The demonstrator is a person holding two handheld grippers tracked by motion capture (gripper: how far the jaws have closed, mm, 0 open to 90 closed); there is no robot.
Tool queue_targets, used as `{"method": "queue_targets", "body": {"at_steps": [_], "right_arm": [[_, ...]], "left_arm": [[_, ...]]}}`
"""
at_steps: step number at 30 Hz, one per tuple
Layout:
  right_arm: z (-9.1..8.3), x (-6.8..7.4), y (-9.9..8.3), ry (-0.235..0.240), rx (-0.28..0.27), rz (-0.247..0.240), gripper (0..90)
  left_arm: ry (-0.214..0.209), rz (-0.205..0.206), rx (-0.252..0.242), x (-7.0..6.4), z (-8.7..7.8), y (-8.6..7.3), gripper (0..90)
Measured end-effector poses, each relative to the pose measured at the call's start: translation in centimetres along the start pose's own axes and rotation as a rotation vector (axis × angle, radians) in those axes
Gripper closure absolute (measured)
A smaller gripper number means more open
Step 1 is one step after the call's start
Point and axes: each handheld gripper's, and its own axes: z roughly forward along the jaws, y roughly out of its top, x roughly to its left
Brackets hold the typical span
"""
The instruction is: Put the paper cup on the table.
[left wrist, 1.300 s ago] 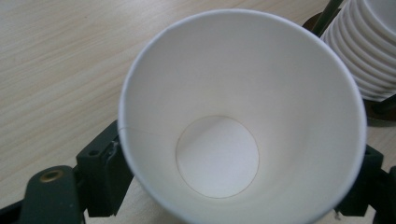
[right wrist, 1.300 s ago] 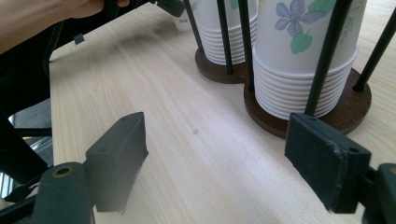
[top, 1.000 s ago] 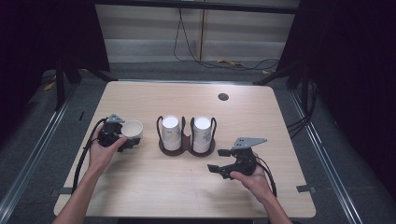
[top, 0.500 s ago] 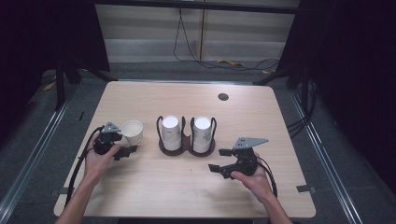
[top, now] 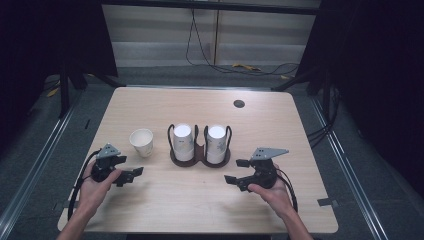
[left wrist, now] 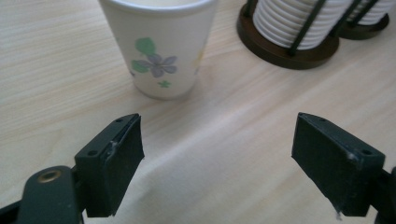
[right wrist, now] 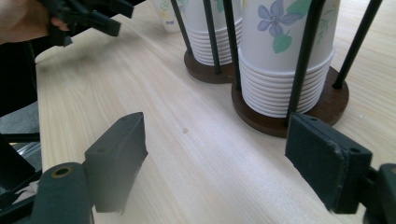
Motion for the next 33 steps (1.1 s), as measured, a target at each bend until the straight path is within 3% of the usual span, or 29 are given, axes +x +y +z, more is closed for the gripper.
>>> {"method": "queue_targets", "body": {"at_steps": [6, 11, 16, 20, 22, 24, 25, 29, 31, 33], "right_arm": [[-0.3, 0.3, -0.1, -0.037, -0.015, 0.001, 20.7], [-0.6, 0.4, -0.2, -0.109, -0.005, 0.027, 18.6], [-1.3, 0.9, -0.6, -0.155, 0.001, 0.025, 17.2], [-1.7, 1.4, -1.2, -0.190, -0.014, 0.031, 17.2], [-1.8, 1.5, -1.6, -0.199, -0.024, 0.037, 17.0], [-1.8, 1.6, -1.9, -0.212, -0.035, 0.051, 16.9], [-1.8, 1.5, -2.2, -0.213, -0.047, 0.064, 16.6], [-1.5, 1.4, -2.9, -0.215, -0.041, 0.098, 16.7], [-1.5, 1.2, -3.1, -0.211, -0.056, 0.135, 16.4], [-1.3, 1.1, -3.2, -0.228, -0.042, 0.129, 15.8]], "left_arm": [[-0.031, 0.024, -0.034, -2.1, -0.7, -0.5, 16.3], [-0.082, 0.042, -0.042, -4.4, -0.8, -0.4, 16.3], [-0.098, 0.036, -0.052, -6.1, -1.0, -0.2, 16.0], [-0.078, 0.015, -0.070, -7.8, -0.7, -0.8, 16.0], [-0.074, 0.026, -0.080, -8.6, -0.5, -1.4, 16.0], [-0.109, 0.037, -0.084, -9.1, -0.2, -2.0, 16.1], [-0.122, 0.051, -0.086, -9.3, 0.0, -2.2, 16.1], [-0.123, 0.043, -0.069, -9.5, 0.2, -2.3, 16.1], [-0.151, 0.044, -0.072, -9.3, 0.1, -2.2, 16.1], [-0.152, 0.023, -0.076, -9.1, 0.2, -2.4, 16.1]]}}
